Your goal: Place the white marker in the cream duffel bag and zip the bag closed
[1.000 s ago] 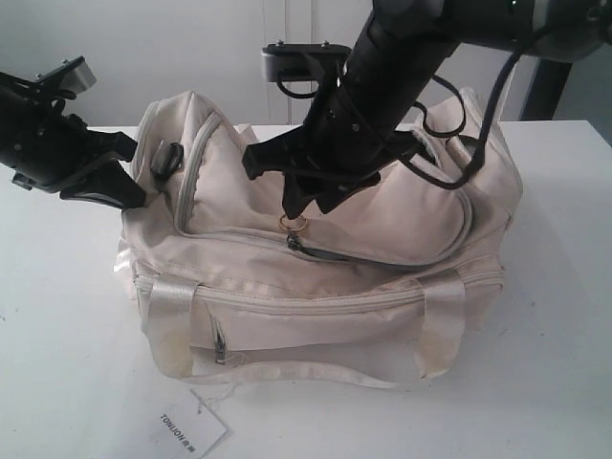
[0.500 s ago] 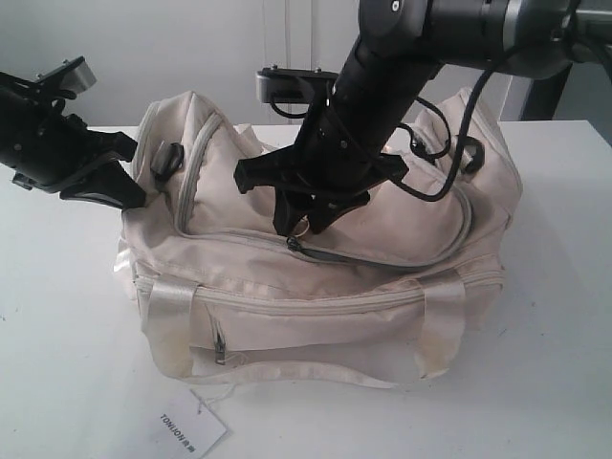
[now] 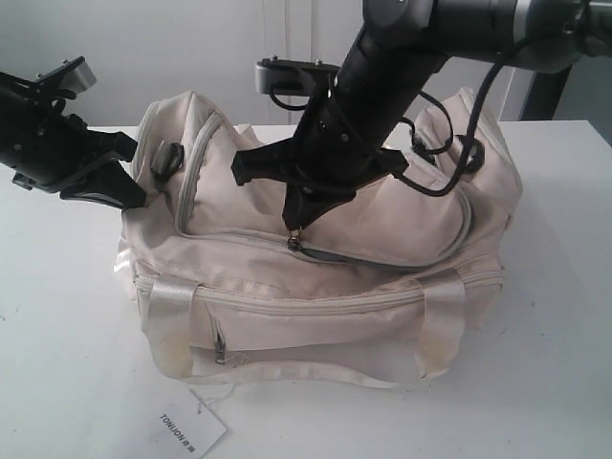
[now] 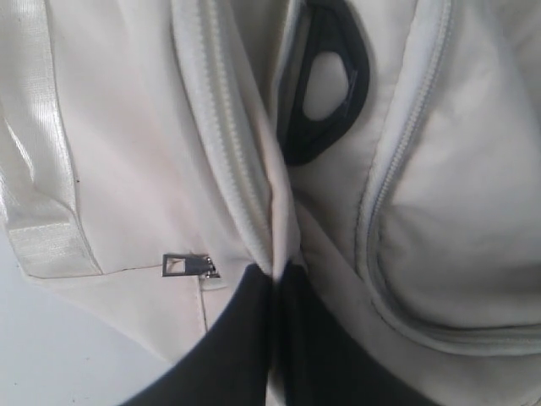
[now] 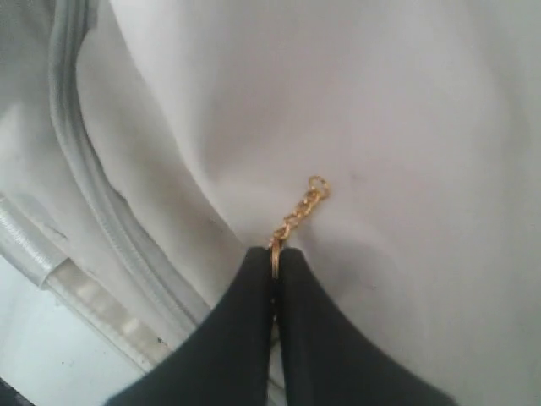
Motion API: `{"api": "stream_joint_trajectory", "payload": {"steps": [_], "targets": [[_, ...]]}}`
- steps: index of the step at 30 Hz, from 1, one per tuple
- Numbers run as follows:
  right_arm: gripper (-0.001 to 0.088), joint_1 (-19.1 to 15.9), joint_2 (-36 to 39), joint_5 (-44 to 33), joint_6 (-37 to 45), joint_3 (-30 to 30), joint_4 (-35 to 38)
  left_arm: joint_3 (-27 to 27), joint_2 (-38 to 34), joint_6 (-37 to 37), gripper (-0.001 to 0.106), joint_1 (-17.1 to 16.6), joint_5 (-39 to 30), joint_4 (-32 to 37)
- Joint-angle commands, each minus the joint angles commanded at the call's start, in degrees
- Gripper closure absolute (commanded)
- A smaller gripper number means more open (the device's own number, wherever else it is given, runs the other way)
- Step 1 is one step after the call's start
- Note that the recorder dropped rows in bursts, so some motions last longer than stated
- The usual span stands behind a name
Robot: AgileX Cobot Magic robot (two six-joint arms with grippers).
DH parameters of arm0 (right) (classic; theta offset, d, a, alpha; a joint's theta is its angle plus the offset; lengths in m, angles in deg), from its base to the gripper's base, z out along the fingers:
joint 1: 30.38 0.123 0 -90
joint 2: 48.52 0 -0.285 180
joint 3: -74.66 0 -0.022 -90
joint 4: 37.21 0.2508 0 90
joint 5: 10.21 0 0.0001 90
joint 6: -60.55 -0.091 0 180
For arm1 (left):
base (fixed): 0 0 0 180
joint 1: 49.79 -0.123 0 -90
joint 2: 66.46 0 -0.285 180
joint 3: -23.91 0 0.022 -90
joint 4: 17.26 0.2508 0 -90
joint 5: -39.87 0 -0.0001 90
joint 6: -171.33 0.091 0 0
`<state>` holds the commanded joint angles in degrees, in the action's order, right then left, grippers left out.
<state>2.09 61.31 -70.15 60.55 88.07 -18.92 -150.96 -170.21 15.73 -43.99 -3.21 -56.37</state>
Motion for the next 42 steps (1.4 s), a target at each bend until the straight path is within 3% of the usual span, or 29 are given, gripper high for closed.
{"api": "stream_joint_trajectory", "payload": {"steps": [8, 14, 22, 28, 37, 42], "targets": [[0.0868, 0.00, -4.84, -0.83, 0.00, 0.00, 0.00, 0.00, 0.00, 0.00, 0.105, 0.00, 0.00, 0.12], [0.0868, 0.11, -5.10, -5.63, 1.48, -0.10, 0.13, 0.00, 0.00, 0.00, 0.105, 0.00, 1.22, 0.76], [0.0868, 0.11, -5.10, -10.03, 4.83, -0.10, -0.64, 0.00, 0.00, 0.00, 0.105, 0.00, 2.91, 9.53], [0.0868, 0.11, -5.20, -10.03, 4.83, -0.10, -4.60, 0.00, 0.00, 0.00, 0.105, 0.00, 3.19, 13.51], [0.0868, -0.01, -8.33, -10.03, 2.11, -0.10, -13.36, 0.00, 0.00, 0.00, 0.105, 0.00, 3.59, 14.24], [0.0868, -0.01, -10.52, -10.03, 1.42, -0.25, -14.10, 0.00, 0.00, 0.00, 0.105, 0.00, 3.96, 15.90]]}}
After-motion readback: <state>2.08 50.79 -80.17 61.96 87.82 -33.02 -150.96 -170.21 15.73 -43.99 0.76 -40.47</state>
